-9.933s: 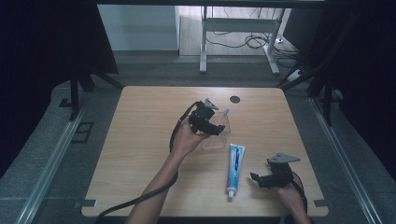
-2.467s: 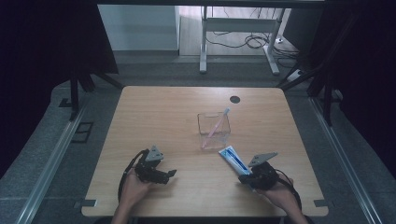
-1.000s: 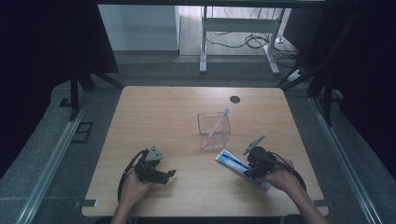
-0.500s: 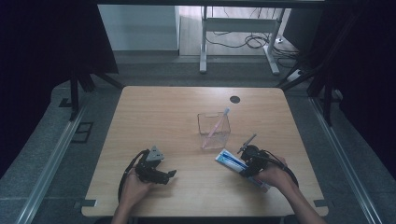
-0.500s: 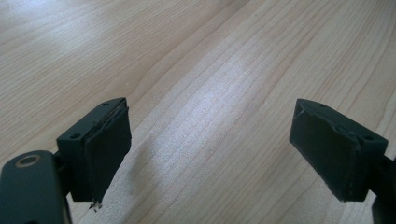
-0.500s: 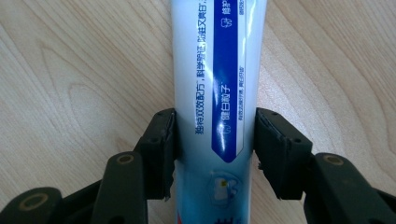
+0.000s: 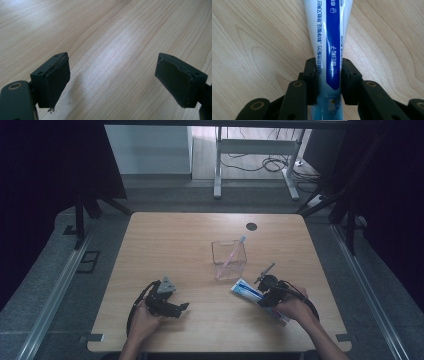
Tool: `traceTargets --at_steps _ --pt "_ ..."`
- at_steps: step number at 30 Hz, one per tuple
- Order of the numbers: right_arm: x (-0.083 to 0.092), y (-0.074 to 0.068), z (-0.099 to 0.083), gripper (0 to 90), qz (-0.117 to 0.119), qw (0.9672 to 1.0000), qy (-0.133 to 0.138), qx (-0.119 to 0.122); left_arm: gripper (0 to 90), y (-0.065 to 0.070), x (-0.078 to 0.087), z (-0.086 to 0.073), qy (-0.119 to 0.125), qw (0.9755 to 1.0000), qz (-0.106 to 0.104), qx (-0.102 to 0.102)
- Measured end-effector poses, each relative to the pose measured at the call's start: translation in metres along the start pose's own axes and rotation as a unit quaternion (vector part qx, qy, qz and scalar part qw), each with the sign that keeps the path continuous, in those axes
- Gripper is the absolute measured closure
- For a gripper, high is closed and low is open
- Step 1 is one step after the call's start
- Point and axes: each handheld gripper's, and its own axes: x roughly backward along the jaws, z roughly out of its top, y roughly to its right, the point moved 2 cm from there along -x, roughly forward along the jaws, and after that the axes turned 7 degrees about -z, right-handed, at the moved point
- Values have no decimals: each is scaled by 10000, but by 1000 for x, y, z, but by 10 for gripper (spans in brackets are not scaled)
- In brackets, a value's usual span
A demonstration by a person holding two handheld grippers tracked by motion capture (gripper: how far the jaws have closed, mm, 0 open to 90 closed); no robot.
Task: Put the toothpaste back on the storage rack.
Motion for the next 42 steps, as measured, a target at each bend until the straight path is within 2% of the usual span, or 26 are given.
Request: traceTargets --at_steps 2,5,8,13,19,25,31,42 --pt "1 0 -1 714 -7 10000 33 21 129 0 0 0 6 10000 -3 -1" --pt "3 0 -2 712 109 9999 30 23 129 0 0 0 12 10000 -5 -4" --pt "4 0 -4 710 42 9999 90 44 128 1 0 0 15 10000 -2 -8" --pt "9 2 -7 716 45 9995 311 -22 128 0 0 0 7 10000 -15 -20" --pt "23 1 -9 721 -29 9984 568 21 128 1 0 1 10 10000 -14 -51" --pt "37 0 -12 721 -88 9962 862 -11 129 0 0 1 32 10000 -7 -40" --pt "49 0 -14 722 -31 9940 1094 -52 129 0 1 1 48 10000 -3 -44" --pt "73 0 -16 724 -10 9877 1561 -102 129 0 2 2 117 9999 14 -12"
